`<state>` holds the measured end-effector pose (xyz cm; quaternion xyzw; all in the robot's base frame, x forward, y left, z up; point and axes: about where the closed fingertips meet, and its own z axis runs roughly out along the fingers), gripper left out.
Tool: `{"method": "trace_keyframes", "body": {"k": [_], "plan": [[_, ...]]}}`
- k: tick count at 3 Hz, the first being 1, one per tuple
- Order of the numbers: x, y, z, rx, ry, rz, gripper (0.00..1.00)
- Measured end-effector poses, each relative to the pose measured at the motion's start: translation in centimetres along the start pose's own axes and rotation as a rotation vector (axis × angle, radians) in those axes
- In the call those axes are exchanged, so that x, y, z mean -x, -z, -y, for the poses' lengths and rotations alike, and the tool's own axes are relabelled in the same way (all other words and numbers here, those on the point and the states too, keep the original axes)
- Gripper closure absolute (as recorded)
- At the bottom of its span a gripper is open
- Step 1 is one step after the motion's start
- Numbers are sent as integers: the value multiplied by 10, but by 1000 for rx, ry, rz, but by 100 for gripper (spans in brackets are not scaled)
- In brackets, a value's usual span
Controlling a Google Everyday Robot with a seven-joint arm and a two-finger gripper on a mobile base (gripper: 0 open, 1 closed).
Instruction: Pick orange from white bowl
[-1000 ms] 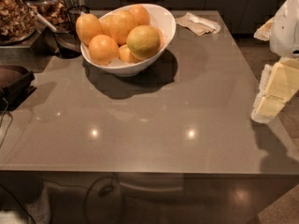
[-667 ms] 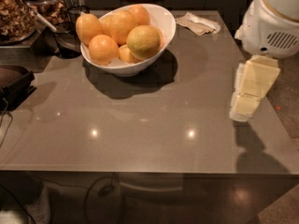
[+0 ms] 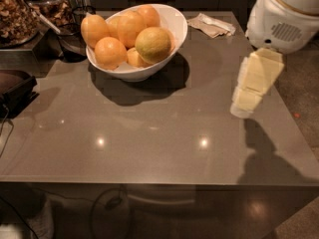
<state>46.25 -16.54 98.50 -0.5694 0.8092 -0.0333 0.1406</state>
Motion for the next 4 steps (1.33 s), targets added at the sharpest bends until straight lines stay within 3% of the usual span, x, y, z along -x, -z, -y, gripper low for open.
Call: {"method": "trace_keyframes", "body": {"k": [1,3,4], "plan": [[32,-4,23,8,-103,-4,0],[54,-1,30,-15,-149,58,0],[116,-9,50,3,-198,54,0]]}}
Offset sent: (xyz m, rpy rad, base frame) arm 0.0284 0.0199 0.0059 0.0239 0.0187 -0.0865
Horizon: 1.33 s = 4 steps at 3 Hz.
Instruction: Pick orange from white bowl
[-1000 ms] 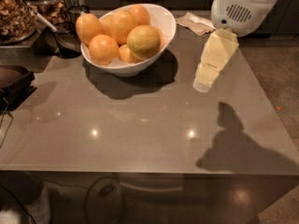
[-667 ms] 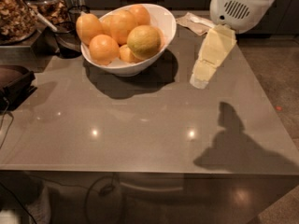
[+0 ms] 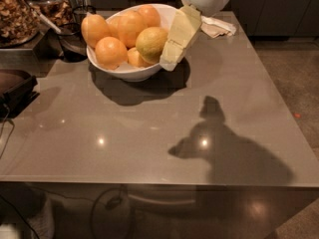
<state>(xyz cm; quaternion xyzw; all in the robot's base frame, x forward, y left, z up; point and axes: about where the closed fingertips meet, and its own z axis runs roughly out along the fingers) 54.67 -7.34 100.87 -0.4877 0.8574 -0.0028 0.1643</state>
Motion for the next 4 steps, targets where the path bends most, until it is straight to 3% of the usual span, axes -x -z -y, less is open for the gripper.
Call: {"method": "trace_keyframes", "body": {"k": [1,3,4], "plan": [[10,-1,1,-8,6,23,0],[52,-14,14,84,-108,96,0],[70,-19,22,110,-151,114,5]]}}
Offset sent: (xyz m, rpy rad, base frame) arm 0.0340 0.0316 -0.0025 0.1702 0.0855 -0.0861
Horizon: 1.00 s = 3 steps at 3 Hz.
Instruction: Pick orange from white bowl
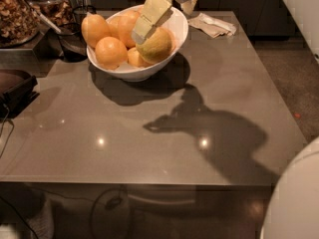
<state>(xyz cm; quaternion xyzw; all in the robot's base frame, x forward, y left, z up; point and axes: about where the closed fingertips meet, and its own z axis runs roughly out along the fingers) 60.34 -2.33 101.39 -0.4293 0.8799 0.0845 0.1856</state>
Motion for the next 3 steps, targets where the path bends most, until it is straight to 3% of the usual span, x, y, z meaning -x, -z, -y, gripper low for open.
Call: {"method": "trace_keyframes", "body": {"k": [1,3], "plan": [[9,-8,4,10,-30,-1,16],[22,-22,6,2,-37,-22,23]]}}
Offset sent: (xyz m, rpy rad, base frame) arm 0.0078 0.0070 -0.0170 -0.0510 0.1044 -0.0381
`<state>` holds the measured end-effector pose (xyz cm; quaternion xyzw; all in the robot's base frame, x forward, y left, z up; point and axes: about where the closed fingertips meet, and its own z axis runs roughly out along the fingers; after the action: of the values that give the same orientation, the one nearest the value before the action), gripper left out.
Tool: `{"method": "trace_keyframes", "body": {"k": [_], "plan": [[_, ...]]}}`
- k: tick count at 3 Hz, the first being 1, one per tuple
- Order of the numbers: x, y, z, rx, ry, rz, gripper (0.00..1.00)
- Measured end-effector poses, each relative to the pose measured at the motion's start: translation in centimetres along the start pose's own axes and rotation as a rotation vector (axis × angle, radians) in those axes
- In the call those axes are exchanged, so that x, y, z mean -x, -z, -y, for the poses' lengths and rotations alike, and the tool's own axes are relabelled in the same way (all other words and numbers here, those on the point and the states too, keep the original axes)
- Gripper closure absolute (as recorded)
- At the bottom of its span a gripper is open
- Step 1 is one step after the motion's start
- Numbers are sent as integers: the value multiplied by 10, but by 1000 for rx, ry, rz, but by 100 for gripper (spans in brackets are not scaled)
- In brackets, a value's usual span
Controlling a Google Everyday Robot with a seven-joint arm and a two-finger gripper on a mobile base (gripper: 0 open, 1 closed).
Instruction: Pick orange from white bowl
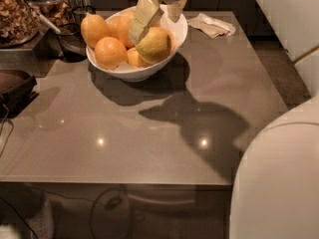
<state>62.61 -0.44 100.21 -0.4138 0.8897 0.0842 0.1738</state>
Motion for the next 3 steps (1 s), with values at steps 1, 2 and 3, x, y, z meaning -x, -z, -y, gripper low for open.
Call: {"method": "trace_keyframes", "body": {"k": [1,2,3], "plan": [[5,-8,3,-9,-4,-15,25],[7,-19,10,-12,-22,-35,27],[6,-31,17,-25,-44,-61,31]]}}
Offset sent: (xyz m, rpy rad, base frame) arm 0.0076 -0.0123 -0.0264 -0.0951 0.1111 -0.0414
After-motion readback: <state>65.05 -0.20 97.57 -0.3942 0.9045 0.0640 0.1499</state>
